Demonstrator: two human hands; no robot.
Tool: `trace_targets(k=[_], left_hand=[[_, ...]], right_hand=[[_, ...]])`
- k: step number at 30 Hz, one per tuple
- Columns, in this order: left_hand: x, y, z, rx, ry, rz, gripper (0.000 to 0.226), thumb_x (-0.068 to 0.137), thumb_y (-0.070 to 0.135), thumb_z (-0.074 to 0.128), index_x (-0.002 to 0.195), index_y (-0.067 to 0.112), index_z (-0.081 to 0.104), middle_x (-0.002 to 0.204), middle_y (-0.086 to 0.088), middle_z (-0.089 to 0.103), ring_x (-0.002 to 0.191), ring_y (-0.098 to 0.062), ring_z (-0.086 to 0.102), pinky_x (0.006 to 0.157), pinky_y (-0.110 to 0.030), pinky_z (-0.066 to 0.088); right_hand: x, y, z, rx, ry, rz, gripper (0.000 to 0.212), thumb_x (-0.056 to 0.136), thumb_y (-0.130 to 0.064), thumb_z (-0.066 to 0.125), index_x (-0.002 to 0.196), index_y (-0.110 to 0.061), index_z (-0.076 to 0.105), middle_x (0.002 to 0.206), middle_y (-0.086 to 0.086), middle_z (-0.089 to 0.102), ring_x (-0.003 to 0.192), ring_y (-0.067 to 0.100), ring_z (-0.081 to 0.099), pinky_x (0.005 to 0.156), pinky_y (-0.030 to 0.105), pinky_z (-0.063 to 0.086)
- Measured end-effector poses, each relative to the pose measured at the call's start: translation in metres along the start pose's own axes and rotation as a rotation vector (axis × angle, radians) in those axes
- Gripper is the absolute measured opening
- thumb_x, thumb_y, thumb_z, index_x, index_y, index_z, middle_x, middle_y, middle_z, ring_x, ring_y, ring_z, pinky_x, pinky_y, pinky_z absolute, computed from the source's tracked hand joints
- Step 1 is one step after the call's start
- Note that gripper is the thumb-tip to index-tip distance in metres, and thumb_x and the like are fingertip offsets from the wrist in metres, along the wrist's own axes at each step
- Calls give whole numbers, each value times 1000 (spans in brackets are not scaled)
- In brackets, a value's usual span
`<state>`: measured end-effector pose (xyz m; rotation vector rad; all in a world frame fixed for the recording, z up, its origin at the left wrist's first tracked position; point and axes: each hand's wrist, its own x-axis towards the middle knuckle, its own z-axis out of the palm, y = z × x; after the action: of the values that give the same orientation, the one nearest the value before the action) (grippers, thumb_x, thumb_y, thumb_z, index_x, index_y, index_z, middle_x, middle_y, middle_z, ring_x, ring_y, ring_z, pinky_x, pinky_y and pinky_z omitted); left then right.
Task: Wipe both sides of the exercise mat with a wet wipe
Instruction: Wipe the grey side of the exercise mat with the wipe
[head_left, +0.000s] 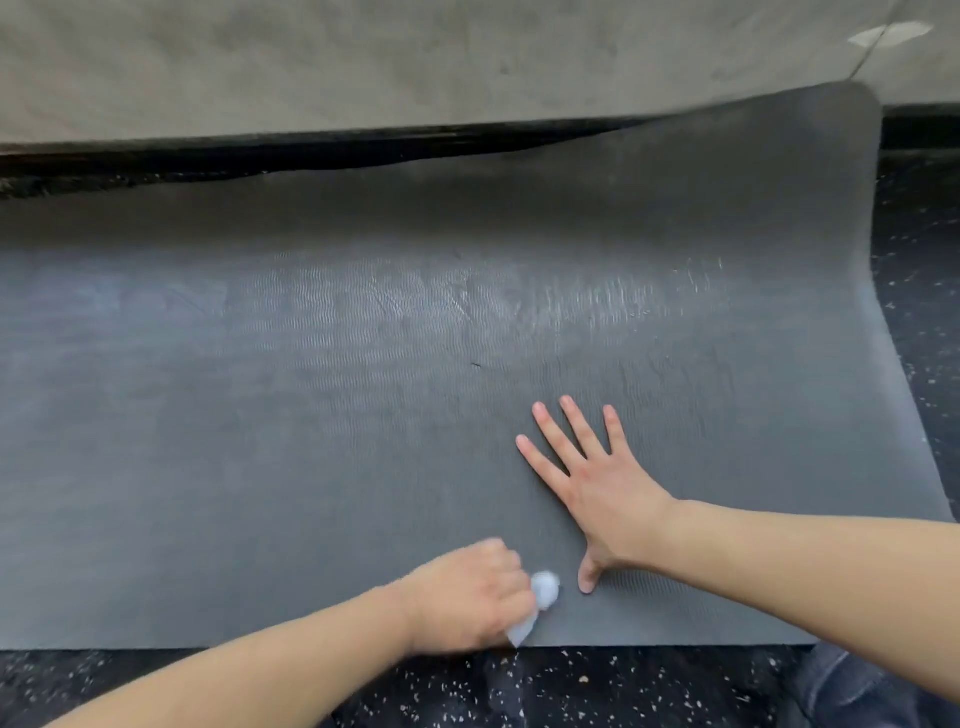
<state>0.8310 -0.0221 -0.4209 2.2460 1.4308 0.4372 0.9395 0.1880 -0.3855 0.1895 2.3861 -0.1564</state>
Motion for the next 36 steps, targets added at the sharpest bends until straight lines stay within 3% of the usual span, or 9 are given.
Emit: trace_targets(k=[2, 7, 11, 13, 18, 24, 30, 34, 36], left_hand=[[-5, -3, -1, 45, -68, 57, 20, 100, 15, 54, 80, 16, 51, 75, -3, 48, 71, -25, 40, 68, -38, 40], [-4, -8, -6, 33, 102, -291, 27, 91, 25, 68, 76, 19, 46, 67, -1, 47, 62, -25, 42, 59, -35, 31], [6, 37, 25, 127, -83, 149, 24, 97, 15, 54, 78, 22, 41, 72, 5, 42, 67, -18, 36, 68, -28, 36], [19, 20, 14, 137, -96, 195, 17, 99, 13, 52, 84, 20, 46, 75, 3, 44, 69, -19, 38, 71, -29, 35], [42, -47, -23, 87, 177, -325, 24, 93, 36, 62, 77, 20, 52, 71, -1, 52, 66, -24, 45, 61, -37, 30], [67, -21, -10, 173, 9, 74, 12, 98, 11, 53, 88, 16, 49, 72, -2, 50, 66, -23, 41, 66, -33, 32], [92, -117, -66, 161, 372, -595, 18, 87, 36, 57, 83, 19, 59, 69, 0, 59, 63, -26, 53, 61, -36, 32], [117, -97, -58, 231, 67, -193, 17, 92, 30, 57, 83, 15, 56, 68, -4, 57, 64, -27, 49, 61, -36, 34], [127, -130, -84, 301, 91, -258, 16, 90, 27, 58, 78, 17, 54, 63, -4, 57, 61, -29, 52, 60, -37, 34]], right_hand=[[-1, -1, -1, -1, 3, 1, 176, 46, -85, 83, 159, -17, -34, 154, 21, -53, 145, 51, -43, 117, 79, -8], [-1, 0, -1, 1, 8, 3, 176, 45, -85, 83, 159, -19, -33, 156, 20, -51, 146, 49, -42, 117, 77, -9], [-8, 5, -2, 11, 22, -53, 164, 55, -82, 81, 162, -22, -27, 162, 16, -45, 151, 45, -37, 122, 72, -7], [-11, 16, -9, 64, 34, -110, 147, 67, -77, 79, 166, -25, -16, 168, 10, -36, 157, 37, -28, 128, 63, -3], [-5, 71, -55, 267, 228, -29, 91, 94, -60, 65, 167, -35, 16, 176, 1, -4, 160, 25, 12, 127, 36, 25], [44, 129, -95, 186, 104, 190, 158, 50, -94, 74, 165, -36, -17, 171, 7, -30, 160, 35, -18, 128, 63, 6], [63, 132, -86, 164, 71, 221, 173, 40, -91, 81, 160, -34, -30, 165, 6, -42, 156, 36, -30, 125, 70, 0], [62, 135, -84, 170, 105, 207, 171, 41, -90, 80, 161, -34, -28, 165, 6, -42, 156, 35, -30, 126, 69, 0], [62, 134, -85, 167, 97, 208, 172, 41, -89, 81, 161, -34, -29, 165, 6, -42, 156, 35, -31, 126, 69, -1]])
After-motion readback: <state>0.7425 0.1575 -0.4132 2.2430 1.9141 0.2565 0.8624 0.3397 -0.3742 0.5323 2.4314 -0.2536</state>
